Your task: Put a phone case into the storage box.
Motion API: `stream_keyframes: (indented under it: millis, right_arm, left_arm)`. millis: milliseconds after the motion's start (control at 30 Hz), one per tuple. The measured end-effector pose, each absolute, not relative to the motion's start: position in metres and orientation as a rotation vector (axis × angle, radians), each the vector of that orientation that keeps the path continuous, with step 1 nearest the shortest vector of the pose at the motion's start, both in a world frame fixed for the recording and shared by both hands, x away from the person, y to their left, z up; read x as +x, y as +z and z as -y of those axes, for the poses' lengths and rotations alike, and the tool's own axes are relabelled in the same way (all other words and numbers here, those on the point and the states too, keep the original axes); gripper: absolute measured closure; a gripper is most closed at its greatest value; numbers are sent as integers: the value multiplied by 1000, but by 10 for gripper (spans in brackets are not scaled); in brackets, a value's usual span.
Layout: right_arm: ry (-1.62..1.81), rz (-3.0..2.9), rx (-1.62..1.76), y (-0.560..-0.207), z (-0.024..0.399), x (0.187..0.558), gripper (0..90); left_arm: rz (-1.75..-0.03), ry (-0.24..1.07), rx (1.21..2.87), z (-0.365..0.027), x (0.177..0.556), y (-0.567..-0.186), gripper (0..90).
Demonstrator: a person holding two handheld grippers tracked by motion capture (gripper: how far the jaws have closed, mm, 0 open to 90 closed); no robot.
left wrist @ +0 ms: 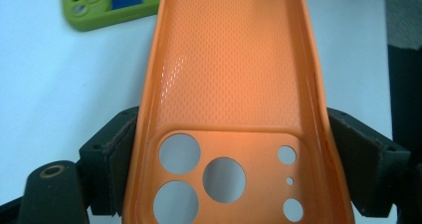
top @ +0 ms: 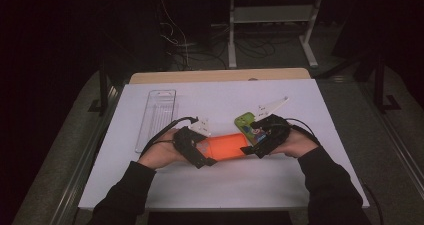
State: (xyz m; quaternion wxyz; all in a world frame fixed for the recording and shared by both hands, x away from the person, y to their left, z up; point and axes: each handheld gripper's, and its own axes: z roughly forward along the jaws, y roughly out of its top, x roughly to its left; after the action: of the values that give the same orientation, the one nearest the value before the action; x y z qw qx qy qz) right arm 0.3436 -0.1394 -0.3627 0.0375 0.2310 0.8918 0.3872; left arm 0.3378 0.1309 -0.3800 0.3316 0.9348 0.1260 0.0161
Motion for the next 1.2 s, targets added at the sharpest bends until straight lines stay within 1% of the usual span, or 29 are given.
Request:
stream_keyframes:
  millis: [133,233,333,367,533,700,767,1000,1200]
  right_arm:
    - [1209,-2673,813,-364,148,344,27]
    - [1216,-2621,877,-364,153,344,27]
    - [1219,-2590,901,-366,156,343,37]
    - [1225,-2569,922,-368,158,341,37]
    - [1217,-2518,1003,-374,161,336,35]
    - [1216,-2446,1058,-381,160,328,28]
    - [1232,-2430,1104,-383,159,325,25]
    - [1224,-2341,1169,-395,154,320,24]
    - [1223,-2342,1180,-402,142,322,19]
  left_arm:
    - [-370,58,2439,-134,338,-379,159]
    - [-459,76,2401,-137,339,-378,159]
    - [-474,89,2396,-140,339,-377,159]
    - [-487,111,2395,-142,339,-376,159]
    - [-562,137,2370,-148,341,-375,159]
    - [-612,162,2371,-153,342,-371,159]
    - [-648,169,2337,-154,342,-370,159]
    - [-685,204,2337,-154,342,-368,159]
    - [-699,201,2319,-153,341,-366,159]
